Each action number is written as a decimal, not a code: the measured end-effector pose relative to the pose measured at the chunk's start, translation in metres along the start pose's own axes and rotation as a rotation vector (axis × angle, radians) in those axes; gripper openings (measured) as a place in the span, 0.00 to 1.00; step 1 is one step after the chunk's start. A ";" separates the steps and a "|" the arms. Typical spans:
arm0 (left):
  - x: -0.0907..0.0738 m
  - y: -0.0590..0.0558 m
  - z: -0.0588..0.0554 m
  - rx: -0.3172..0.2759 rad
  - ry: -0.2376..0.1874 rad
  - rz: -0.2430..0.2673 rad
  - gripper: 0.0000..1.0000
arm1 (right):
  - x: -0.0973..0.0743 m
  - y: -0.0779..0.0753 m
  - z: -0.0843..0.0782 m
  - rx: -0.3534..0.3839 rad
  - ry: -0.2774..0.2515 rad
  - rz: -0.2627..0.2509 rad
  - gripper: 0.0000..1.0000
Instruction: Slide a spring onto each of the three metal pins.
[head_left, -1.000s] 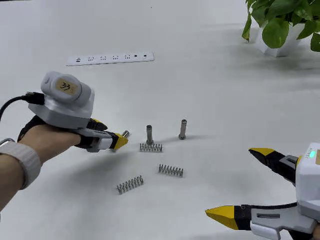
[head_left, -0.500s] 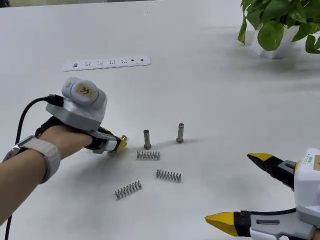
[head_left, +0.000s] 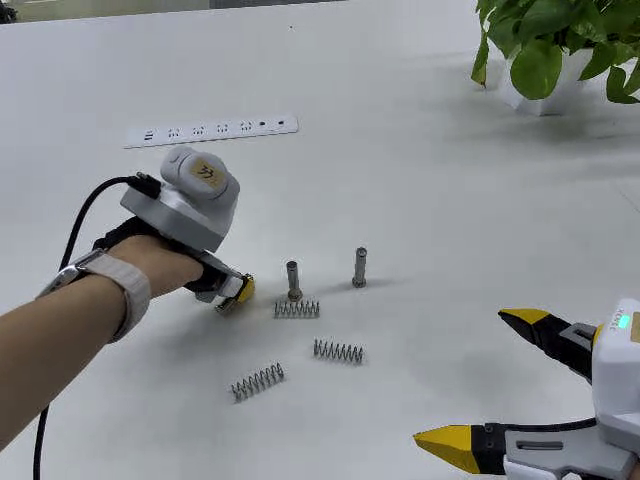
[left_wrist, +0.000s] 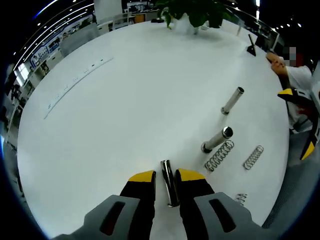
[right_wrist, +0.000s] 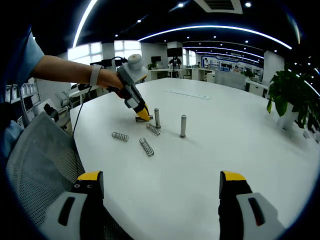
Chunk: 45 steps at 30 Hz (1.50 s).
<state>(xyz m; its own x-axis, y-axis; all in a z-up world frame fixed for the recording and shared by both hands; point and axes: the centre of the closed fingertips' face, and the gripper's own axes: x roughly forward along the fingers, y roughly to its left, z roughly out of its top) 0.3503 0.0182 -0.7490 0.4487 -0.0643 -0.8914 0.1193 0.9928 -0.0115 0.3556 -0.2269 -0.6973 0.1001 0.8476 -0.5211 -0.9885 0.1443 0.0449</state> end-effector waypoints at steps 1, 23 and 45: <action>0.001 0.001 0.001 0.004 0.019 0.002 0.18 | 0.000 0.001 0.000 0.006 -0.004 0.003 0.97; 0.005 -0.004 0.002 0.044 0.194 0.043 0.10 | -0.008 -0.004 -0.005 0.037 -0.025 -0.023 0.97; -0.002 -0.002 -0.005 -0.044 0.012 -0.030 0.08 | -0.005 -0.001 -0.006 0.027 -0.015 -0.015 0.97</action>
<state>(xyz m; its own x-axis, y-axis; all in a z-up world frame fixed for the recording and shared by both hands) 0.3450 0.0166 -0.7494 0.4351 -0.0936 -0.8955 0.0939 0.9939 -0.0582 0.3551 -0.2343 -0.6995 0.1169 0.8526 -0.5094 -0.9834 0.1710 0.0605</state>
